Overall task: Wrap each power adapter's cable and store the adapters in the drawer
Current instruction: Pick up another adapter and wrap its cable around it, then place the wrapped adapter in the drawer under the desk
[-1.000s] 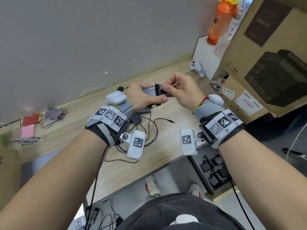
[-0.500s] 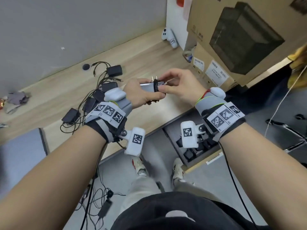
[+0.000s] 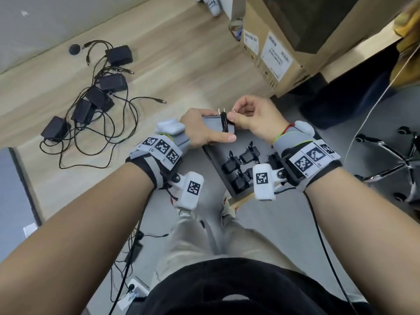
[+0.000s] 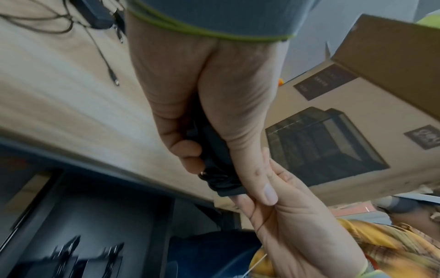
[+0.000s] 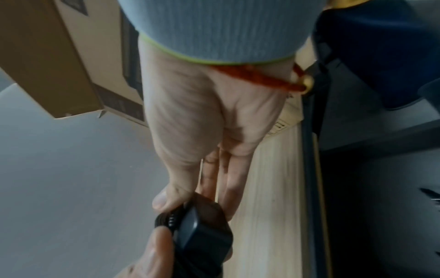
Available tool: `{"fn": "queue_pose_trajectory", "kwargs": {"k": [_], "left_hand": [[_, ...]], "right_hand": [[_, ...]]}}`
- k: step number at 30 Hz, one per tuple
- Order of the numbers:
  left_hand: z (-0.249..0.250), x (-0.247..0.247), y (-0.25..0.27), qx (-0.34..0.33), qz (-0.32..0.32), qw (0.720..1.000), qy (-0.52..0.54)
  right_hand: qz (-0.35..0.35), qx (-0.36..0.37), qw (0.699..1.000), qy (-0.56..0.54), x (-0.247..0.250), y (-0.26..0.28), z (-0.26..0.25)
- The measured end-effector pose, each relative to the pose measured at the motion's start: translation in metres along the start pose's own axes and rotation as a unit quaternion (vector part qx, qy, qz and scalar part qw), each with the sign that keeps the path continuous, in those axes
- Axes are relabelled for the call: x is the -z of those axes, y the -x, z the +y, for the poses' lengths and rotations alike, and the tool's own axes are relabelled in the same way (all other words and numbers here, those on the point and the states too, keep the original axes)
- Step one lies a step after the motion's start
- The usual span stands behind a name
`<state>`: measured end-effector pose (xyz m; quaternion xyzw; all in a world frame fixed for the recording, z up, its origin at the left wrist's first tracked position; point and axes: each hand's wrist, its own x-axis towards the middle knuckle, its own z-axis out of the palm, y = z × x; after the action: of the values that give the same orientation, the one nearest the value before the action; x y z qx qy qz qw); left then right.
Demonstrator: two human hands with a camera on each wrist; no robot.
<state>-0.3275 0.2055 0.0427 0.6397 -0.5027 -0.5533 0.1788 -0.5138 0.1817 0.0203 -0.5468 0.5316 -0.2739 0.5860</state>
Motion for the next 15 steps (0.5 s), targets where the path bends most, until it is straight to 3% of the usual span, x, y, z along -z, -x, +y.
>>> {"fn": "queue_pose_trajectory", "kwargs": {"k": [6, 10, 15], "left_hand": [[-0.041, -0.047, -0.017, -0.024, -0.006, 0.999, 0.043], [-0.079, -0.088, -0.037, -0.009, -0.017, 0.999, 0.043], [-0.112, -0.124, -0.061, 0.013, -0.061, 0.998, -0.034]], "right_hand": [[-0.014, -0.145, 0.987, -0.073, 0.001, 0.010, 0.056], [0.053, -0.239, 0.952, -0.181, -0.006, 0.022, 0.117], [0.119, -0.276, 0.938, -0.171, -0.003, 0.019, 0.172]]}}
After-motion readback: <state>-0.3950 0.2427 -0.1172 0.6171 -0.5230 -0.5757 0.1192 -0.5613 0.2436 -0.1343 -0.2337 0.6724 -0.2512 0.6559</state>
